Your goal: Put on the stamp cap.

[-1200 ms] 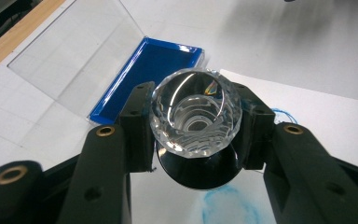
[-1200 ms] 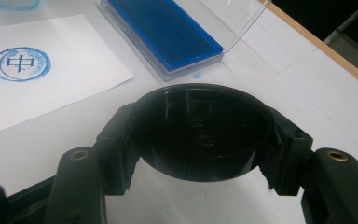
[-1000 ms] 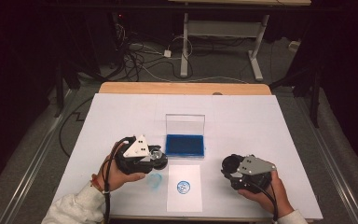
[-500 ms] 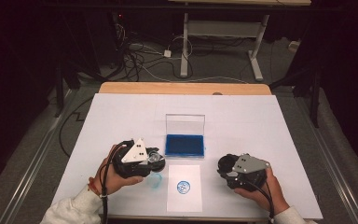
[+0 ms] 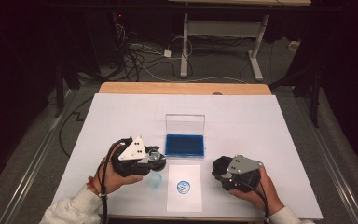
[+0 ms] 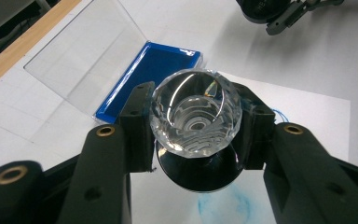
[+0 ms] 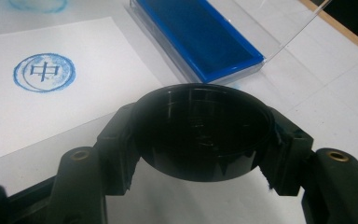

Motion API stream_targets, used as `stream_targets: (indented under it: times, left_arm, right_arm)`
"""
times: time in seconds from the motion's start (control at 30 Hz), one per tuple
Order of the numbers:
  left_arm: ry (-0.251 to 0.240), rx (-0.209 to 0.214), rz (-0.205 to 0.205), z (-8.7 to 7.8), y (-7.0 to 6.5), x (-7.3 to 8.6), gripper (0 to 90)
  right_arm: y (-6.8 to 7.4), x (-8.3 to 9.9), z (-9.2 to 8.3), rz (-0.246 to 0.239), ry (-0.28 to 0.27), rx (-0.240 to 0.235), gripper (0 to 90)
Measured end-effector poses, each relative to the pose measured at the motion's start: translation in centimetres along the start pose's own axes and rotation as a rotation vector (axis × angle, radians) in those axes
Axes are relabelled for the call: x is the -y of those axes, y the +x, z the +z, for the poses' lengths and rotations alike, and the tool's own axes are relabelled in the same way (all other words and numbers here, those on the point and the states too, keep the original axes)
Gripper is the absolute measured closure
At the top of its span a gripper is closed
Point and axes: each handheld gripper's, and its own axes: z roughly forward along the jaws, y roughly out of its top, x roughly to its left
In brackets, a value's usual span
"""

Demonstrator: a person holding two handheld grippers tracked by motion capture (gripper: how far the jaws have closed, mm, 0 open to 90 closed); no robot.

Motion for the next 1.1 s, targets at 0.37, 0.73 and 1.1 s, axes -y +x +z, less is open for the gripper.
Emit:
stream_targets:
  times: [0.37, 0.73, 1.1]
  left_arm:
    - [-0.031, 0.019, 0.006, 0.2, 0.5, -0.9, 54.6]
    - [-0.054, 0.040, 0.003, 0.9, 1.1, -2.1, 54.6]
    - [-0.063, 0.078, 0.025, 2.4, 0.7, -4.0, 54.6]
  right_arm:
    - [0.1, -0.3, 0.6, 0.019, -0.005, -0.020, 38.5]
    - [0.0, -1.0, 0.8, 0.048, -0.026, -0.030, 38.6]
    - [0.6, -2.4, 1.9, 0.023, -0.042, -0.066, 38.6]
